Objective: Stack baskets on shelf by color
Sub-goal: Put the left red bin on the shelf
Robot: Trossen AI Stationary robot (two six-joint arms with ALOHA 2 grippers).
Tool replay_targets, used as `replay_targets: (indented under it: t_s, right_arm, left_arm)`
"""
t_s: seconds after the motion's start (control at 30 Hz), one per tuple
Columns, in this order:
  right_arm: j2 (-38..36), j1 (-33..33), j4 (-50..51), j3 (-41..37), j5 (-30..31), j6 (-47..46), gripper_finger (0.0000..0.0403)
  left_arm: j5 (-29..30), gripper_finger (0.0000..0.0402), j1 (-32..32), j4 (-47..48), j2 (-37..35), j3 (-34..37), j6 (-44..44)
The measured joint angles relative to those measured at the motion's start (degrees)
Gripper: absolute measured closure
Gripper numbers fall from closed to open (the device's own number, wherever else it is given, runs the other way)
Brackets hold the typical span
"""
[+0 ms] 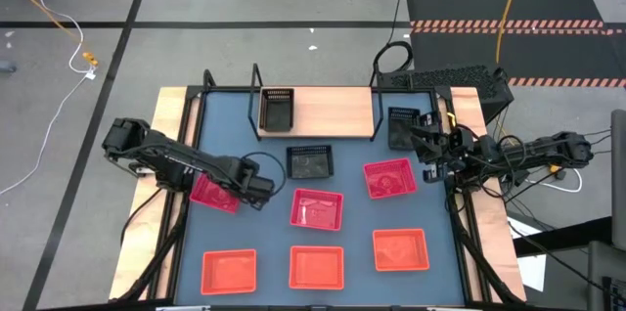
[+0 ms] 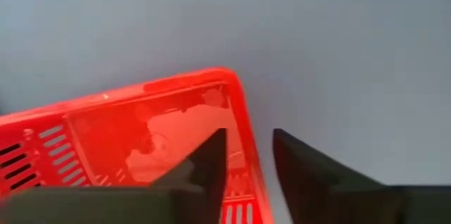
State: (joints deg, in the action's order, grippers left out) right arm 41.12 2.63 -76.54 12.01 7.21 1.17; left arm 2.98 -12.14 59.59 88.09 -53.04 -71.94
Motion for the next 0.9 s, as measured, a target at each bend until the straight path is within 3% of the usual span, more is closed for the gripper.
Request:
replay_targets:
  t_s: [0.17,0.37,0.53,0.7,0.9]
  right_arm:
    - [0.0,0.0,0.0,0.0,0.0,0.0,0.0298]
    - [0.0,0.0,-0.5,0.0,0.1,1.0,0.0298]
    - [0.0,0.0,-1.0,0.0,0.2,1.5,0.0298]
    - [0.0,0.0,-0.8,0.0,0.2,2.1,0.0298]
    - [0.0,0.0,-0.9,0.0,0.3,3.0,0.0298]
  left_arm:
    - [-1.0,0.0386,-0.2,0.4,0.0,-0.1,0.3]
    - [-6.0,0.0369,-0.4,3.3,0.0,-5.5,2.9]
    - [-4.8,0.0385,-2.0,15.6,0.0,-18.3,5.9]
    - [2.3,0.0387,-3.1,29.8,0.0,-35.2,9.2]
    - [12.0,0.0392,-2.3,30.1,0.0,-50.3,27.7]
